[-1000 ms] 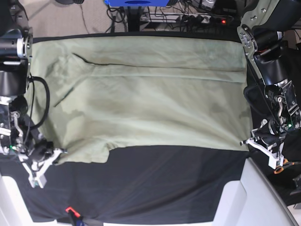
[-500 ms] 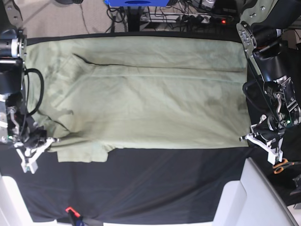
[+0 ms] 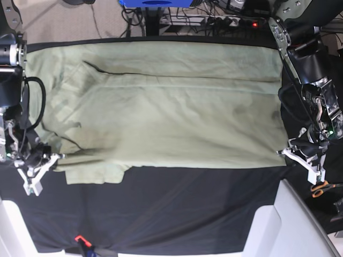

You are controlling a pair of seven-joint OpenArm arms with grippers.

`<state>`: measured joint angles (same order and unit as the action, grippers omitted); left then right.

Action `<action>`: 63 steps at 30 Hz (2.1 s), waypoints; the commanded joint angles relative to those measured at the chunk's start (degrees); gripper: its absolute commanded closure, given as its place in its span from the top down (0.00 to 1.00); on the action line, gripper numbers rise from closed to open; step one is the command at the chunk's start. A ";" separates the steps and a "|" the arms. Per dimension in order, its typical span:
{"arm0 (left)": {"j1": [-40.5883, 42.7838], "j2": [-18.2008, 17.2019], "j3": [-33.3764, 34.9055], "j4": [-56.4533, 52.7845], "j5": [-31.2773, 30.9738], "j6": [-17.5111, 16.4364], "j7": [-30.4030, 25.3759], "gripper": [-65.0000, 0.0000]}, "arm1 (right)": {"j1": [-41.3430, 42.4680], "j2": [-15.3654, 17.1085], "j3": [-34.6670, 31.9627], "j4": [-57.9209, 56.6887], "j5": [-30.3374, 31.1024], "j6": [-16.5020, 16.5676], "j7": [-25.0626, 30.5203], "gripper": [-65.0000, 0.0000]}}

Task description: Fold the T-shirt properly

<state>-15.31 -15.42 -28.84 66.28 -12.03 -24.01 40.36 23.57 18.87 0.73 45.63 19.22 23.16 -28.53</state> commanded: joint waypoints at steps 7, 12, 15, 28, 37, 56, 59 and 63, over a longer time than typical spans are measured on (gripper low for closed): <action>-0.65 -1.24 -0.39 1.28 -0.58 0.23 -1.11 0.00 | 3.64 1.21 -3.50 2.51 0.34 0.27 1.15 0.00; 0.41 -0.89 -0.30 3.56 -0.58 0.23 -1.02 0.00 | 4.08 1.30 -7.37 2.68 0.34 0.27 1.15 0.00; 1.64 -0.89 -0.04 6.38 -0.58 0.23 -0.93 0.00 | 4.08 1.30 -9.22 2.68 0.34 0.27 1.15 0.00; 12.45 -0.45 0.31 13.67 -0.58 -0.03 3.20 0.00 | -0.85 2.45 -9.74 5.41 0.43 0.27 -9.22 0.00; 17.90 -2.12 3.39 15.78 -0.67 -0.03 3.20 0.00 | -6.56 3.15 -8.86 13.14 0.43 0.01 -12.65 0.00; 22.04 -5.46 2.86 20.53 -0.67 -1.62 5.22 0.00 | -15.62 6.49 -3.85 23.60 0.43 0.27 -15.64 0.00; 22.12 -6.25 2.86 20.53 -0.58 -4.96 5.22 0.00 | -16.32 6.49 -3.06 24.75 0.43 0.27 -17.66 0.00; 23.44 -6.25 2.77 20.53 -0.50 -5.31 5.22 0.00 | -18.69 6.49 0.89 27.74 0.43 0.36 -18.98 0.00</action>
<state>8.60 -20.49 -25.61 85.73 -12.43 -29.45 46.15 3.86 24.01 1.15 72.40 19.86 23.62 -47.72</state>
